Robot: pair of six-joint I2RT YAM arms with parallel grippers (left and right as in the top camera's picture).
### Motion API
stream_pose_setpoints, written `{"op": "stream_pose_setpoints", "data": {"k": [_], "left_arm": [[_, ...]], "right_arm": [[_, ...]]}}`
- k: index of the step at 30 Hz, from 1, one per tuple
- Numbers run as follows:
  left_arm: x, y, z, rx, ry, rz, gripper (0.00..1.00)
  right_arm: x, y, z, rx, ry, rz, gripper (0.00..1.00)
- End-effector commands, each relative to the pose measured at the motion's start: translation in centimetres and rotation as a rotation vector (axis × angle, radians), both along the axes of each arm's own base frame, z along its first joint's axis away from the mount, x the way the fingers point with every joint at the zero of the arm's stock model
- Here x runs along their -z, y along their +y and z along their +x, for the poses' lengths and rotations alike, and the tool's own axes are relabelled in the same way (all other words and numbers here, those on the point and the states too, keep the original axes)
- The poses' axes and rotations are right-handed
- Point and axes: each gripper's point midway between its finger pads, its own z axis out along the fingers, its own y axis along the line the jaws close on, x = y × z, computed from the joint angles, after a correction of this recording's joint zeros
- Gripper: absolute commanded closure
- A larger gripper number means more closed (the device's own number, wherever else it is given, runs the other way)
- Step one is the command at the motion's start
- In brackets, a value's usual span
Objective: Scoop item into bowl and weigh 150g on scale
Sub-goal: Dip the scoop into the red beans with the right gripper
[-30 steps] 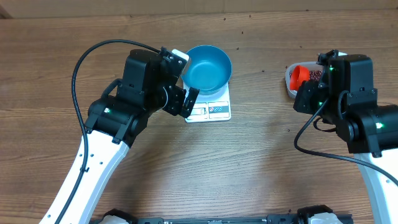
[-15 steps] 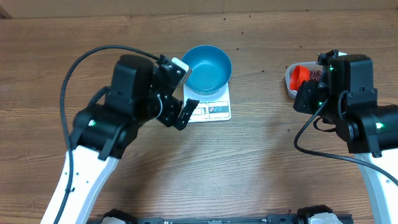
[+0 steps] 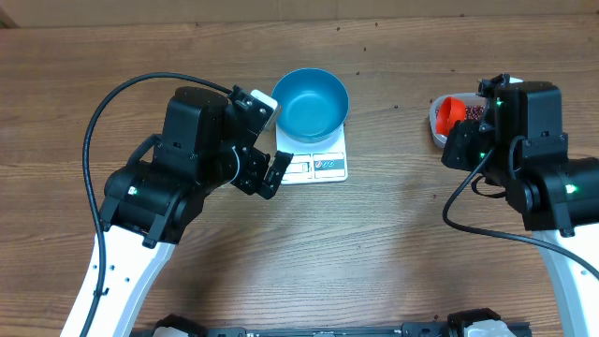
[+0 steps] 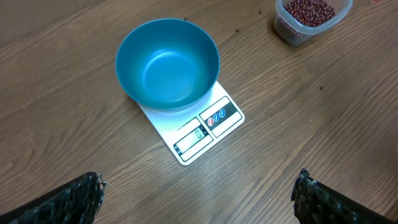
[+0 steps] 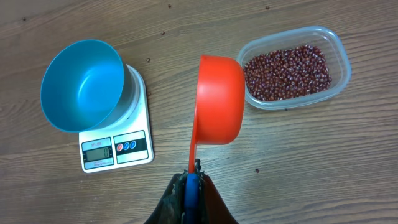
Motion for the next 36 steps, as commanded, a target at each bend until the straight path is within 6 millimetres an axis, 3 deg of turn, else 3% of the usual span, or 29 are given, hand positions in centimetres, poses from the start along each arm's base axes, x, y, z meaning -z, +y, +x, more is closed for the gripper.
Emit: {"op": "stream_pose_setpoints", "data": {"k": [1,19,24,29,32,36], "left_arm": [[-0.8,0.3,0.3,-0.033,-0.009,-0.018,0.01],[-0.5,0.2,0.4,-0.032,-0.001,-0.014,0.00],[-0.5,0.2,0.4,-0.032,-0.001,-0.014,0.01],[-0.5,0.2,0.4,-0.032,-0.002,-0.014,0.01],[-0.5,0.2,0.4,-0.032,-0.001,-0.014,0.00],[-0.5,0.2,0.4,-0.032,-0.001,-0.014,0.00]], "right_arm": [[-1.2,-0.3,0.3,0.011,-0.040,-0.002,0.96],[-1.4,0.2,0.2,0.006,-0.031,0.044,0.96],[-3.9,-1.9,1.1,0.009,-0.042,0.032,0.96],[-6.4,-6.7,3.2,0.084,-0.031,-0.016,0.96],[-6.0,-8.3,4.8,0.044,0.003,-0.020,0.96],[-2.7,-9.8,6.8,-0.026,0.089,-0.053,0.96]]}}
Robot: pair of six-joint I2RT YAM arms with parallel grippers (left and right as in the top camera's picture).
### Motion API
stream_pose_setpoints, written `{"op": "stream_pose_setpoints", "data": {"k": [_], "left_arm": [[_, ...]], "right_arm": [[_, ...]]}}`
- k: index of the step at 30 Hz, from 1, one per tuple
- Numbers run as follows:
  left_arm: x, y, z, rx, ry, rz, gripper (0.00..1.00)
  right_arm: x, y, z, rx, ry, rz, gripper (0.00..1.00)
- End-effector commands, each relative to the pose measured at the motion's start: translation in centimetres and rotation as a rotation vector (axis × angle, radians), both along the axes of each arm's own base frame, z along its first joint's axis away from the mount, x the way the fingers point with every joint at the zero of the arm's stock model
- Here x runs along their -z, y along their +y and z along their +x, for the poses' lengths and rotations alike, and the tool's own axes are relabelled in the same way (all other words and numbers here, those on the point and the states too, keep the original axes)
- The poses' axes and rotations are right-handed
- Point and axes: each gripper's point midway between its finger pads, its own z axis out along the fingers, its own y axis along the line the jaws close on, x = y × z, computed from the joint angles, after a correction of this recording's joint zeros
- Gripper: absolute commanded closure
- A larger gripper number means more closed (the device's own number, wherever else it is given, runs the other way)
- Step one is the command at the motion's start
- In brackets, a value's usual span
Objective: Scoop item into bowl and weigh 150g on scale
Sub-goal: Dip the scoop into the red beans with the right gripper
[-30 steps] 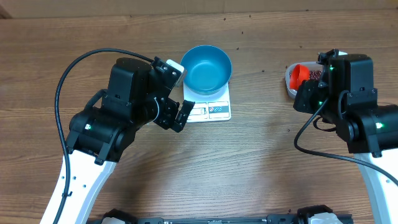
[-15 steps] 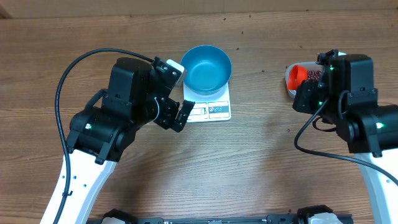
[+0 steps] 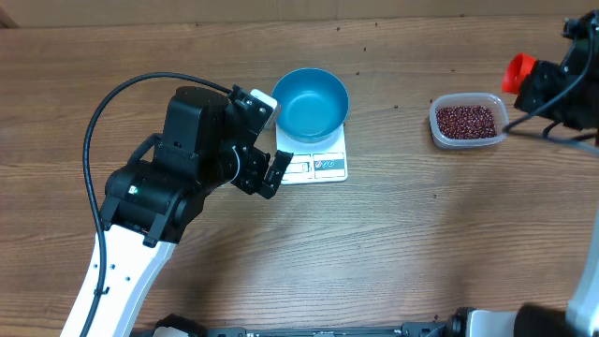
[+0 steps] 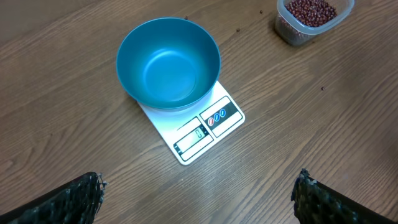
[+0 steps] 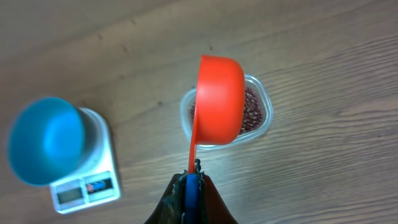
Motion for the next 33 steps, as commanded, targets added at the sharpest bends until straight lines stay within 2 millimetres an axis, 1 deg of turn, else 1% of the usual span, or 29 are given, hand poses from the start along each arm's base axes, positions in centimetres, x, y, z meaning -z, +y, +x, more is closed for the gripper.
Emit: {"op": "stream_pose_setpoints", "data": {"k": [1,4,7,10,12,17,24,27,33], "left_arm": [[-0.6,0.2,0.3,-0.027,-0.005,-0.015,0.00],[-0.6,0.2,0.3,-0.027,-0.005,-0.015,0.01],[-0.6,0.2,0.3,-0.027,-0.005,-0.015,0.00],[-0.6,0.2,0.3,-0.027,-0.005,-0.015,0.00],[-0.6,0.2,0.3,-0.027,-0.005,-0.015,0.01],[-0.6,0.2,0.3,-0.027,-0.005,-0.015,0.00],[-0.6,0.2,0.3,-0.027,-0.005,-0.015,0.00],[-0.6,0.2,0.3,-0.027,-0.004,-0.015,0.00],[-0.6,0.2,0.3,-0.027,-0.005,-0.015,0.00]], "right_arm": [[2.7,-0.4,1.7,-0.125,0.070,-0.029,0.96],[5.5,-1.0,2.8,-0.154,0.148,-0.044,0.96],[8.5,-2.1,3.8,-0.134,0.234,-0.060,0.96],[11.1,-2.9,4.5,-0.122,0.306,-0.074,0.96],[12.8,-3.1,4.8,-0.122,0.347,-0.068,0.96],[15.6,-3.5,5.2,-0.122,0.418,-0.048,0.96],[19.1,-3.8,5.4,-0.120,0.503,-0.021,0.96],[20.2,-3.1,5.6,-0.137,0.519,0.028,0.96],[21.7,-1.5,5.3,-0.168,0.528,0.121,0.96]]}}
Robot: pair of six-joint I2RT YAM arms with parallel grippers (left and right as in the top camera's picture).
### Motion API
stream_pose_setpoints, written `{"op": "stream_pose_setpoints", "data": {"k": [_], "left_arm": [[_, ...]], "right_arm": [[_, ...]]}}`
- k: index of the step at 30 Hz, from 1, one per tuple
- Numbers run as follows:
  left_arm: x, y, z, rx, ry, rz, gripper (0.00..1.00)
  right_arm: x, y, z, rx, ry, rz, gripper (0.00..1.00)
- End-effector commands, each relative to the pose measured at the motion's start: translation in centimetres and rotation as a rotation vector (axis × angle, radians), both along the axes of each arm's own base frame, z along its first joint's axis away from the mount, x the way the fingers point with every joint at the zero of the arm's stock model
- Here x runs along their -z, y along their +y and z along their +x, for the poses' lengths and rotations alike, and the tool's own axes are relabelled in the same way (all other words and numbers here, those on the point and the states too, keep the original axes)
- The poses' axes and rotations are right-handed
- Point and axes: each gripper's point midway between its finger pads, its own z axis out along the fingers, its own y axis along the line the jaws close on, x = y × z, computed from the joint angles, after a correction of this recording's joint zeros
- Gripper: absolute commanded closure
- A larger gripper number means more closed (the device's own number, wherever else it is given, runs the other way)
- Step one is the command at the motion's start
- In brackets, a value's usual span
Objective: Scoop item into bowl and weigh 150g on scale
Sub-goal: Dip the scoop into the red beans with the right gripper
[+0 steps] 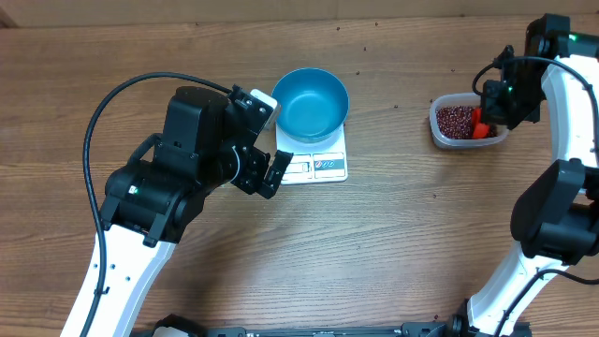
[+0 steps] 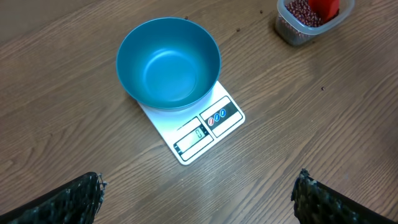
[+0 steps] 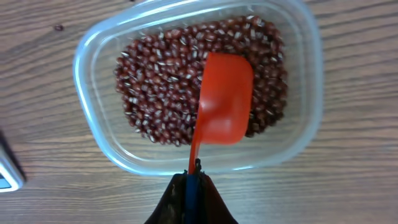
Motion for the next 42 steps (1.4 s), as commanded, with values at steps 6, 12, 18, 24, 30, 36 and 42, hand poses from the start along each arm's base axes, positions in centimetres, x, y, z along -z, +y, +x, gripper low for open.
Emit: {"op": "stream_pose_setpoints", "data": {"k": [6,12,18,24,30,36,42], "left_arm": [[-0.6,0.2,0.3,-0.027,-0.005,-0.015,0.01],[-0.6,0.2,0.3,-0.027,-0.005,-0.015,0.00],[-0.6,0.2,0.3,-0.027,-0.005,-0.014,0.01],[-0.6,0.2,0.3,-0.027,-0.005,-0.015,0.00],[-0.6,0.2,0.3,-0.027,-0.005,-0.015,0.01],[-0.6,0.2,0.3,-0.027,-0.005,-0.015,0.01],[-0.6,0.2,0.3,-0.027,-0.005,-0.015,0.00]], "right_arm": [[1.8,2.7,-0.2,-0.007,0.013,0.183,0.96],[1.1,2.9,0.1,0.022,-0.021,0.290,0.96],[1.0,1.9,0.0,0.068,-0.044,0.354,0.96],[1.9,1.3,-0.5,0.124,-0.058,0.460,0.96],[2.1,2.1,-0.7,0.118,-0.093,0.579,0.96],[1.7,2.2,-0.5,0.124,-0.111,0.613,0.96],[1.3,0.6,-0.6,0.182,-0.136,0.648,0.96]]}}
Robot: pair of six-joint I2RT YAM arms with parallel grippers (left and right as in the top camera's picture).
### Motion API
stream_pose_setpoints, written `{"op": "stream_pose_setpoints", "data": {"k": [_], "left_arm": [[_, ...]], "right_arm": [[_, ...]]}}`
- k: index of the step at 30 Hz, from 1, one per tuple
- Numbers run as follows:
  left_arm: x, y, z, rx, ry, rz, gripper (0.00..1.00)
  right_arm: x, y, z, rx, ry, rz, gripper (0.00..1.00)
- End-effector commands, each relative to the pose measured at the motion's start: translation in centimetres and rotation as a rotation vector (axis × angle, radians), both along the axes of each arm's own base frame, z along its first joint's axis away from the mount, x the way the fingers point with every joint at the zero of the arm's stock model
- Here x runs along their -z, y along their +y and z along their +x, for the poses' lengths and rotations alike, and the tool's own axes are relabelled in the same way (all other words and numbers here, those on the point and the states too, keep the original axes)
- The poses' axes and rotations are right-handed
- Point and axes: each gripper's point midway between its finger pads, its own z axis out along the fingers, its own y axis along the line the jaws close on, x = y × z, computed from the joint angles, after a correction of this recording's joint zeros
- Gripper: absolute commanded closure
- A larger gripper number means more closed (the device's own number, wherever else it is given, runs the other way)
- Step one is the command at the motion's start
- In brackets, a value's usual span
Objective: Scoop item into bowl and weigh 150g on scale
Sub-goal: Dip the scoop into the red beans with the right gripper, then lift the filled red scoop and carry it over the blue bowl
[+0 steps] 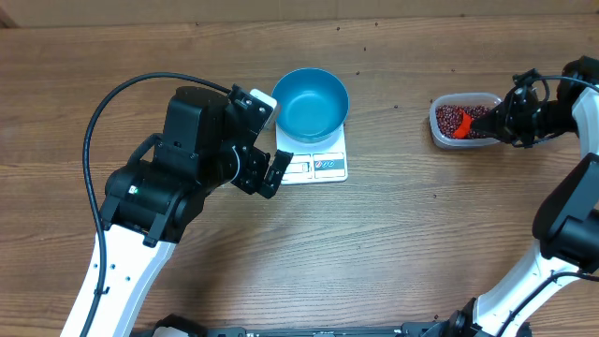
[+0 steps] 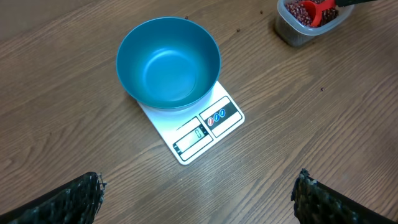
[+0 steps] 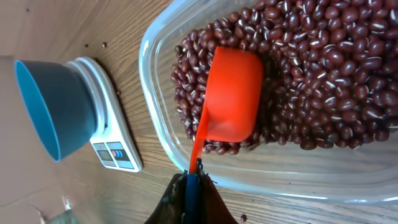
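An empty blue bowl (image 1: 314, 100) sits on a white kitchen scale (image 1: 315, 166) at the table's middle. At the right, a clear tub (image 1: 440, 134) holds red beans (image 3: 323, 74). My right gripper (image 3: 193, 180) is shut on the handle of an orange scoop (image 3: 231, 96), whose cup lies tilted in the beans (image 1: 454, 119). The scoop (image 2: 319, 10) shows in the tub in the left wrist view too. My left gripper (image 2: 198, 193) hangs open above the table in front of the scale (image 2: 199, 127), holding nothing.
A few stray beans lie on the wood behind the bowl and near the tub. The left arm's black body (image 1: 192, 159) stands just left of the scale. The right arm (image 1: 571, 197) runs along the table's right edge.
My right gripper has turned and shifted to the right of the tub, and the scoop now lies tilted sideways among the beans. The left arm, bowl and scale have not moved.
My right gripper held the empty orange scoop above the table next to the tub. Then it was higher and farther right. Then the scoop was down in the beans, and now it is tilted within them. The left gripper stayed open throughout.
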Motion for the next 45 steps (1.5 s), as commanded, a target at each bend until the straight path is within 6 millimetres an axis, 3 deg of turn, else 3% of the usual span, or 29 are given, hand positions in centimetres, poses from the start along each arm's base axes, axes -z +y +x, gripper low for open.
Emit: {"op": "stream_pose_setpoints", "data": {"k": [1,10,15,22,30,37,45], "left_arm": [[-0.6,0.2,0.3,-0.022,-0.008,-0.011,0.00],[-0.6,0.2,0.3,-0.022,-0.008,-0.011,0.01],[-0.6,0.2,0.3,-0.022,-0.008,-0.011,0.00],[-0.6,0.2,0.3,-0.022,-0.008,-0.011,0.00],[-0.6,0.2,0.3,-0.022,-0.008,-0.011,0.00],[-0.6,0.2,0.3,-0.022,-0.008,-0.011,0.00],[-0.6,0.2,0.3,-0.022,-0.008,-0.011,0.01]], "right_arm": [[-0.5,-0.6,0.0,0.041,-0.028,0.085,0.96],[-1.5,-4.5,-0.6,0.155,-0.072,0.154,0.96],[-3.2,-4.5,-0.9,0.135,-0.165,0.244,0.96],[-3.9,-4.4,-1.2,0.134,-0.185,0.281,0.96],[-5.1,-3.6,-1.2,0.115,-0.231,0.344,0.96],[-7.1,-1.3,-1.2,0.060,-0.304,0.439,0.96],[-7.6,2.5,-0.8,-0.015,-0.271,0.486,0.96]]}}
